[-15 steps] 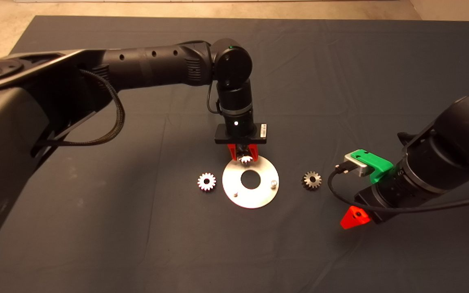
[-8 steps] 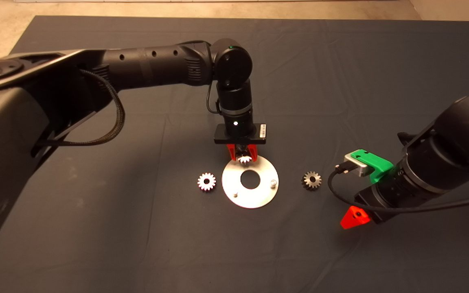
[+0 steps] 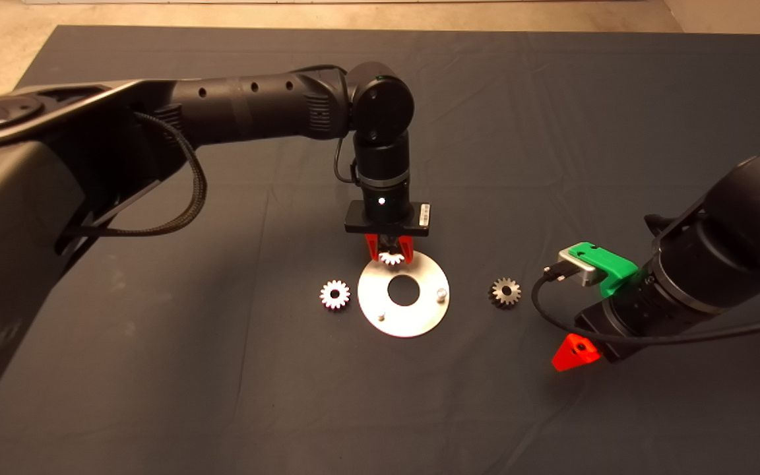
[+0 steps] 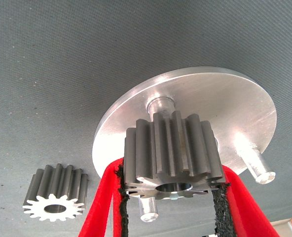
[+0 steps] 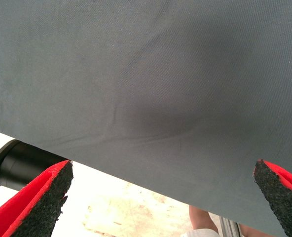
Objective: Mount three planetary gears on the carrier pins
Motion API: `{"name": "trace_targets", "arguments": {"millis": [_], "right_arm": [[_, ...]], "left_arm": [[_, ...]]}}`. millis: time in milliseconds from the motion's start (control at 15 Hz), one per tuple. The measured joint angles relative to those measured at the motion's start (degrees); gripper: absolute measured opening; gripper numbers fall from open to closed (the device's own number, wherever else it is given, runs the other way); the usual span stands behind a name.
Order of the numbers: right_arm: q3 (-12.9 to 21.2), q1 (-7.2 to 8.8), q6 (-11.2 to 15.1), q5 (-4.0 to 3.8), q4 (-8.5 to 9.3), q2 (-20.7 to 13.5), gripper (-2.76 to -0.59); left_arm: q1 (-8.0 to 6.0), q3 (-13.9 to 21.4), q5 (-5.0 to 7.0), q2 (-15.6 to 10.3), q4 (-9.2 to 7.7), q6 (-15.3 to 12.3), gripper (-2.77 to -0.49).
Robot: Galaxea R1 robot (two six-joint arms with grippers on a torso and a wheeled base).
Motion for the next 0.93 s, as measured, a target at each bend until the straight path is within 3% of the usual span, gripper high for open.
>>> {"name": "trace_targets", "arguments": {"millis": [200, 667, 933], "right_arm": [[0.0, -0.02, 0.02, 0.01, 0.0, 0.0, -0.62], [0.0, -0.02, 0.02, 0.02, -0.01, -0.02, -0.62], [0.0, -0.03, 0.02, 0.02, -0.01, 0.0, -0.62]], "left_arm": [[-0.07, 0.0, 0.66, 0.0, 0.24, 0.0, -2.45], [-0.07, 0.0, 0.6, 0.0, 0.32, -0.03, -2.45], [-0.07, 0.0, -0.56, -0.13, 0.69, -0.06, -2.45]]}}
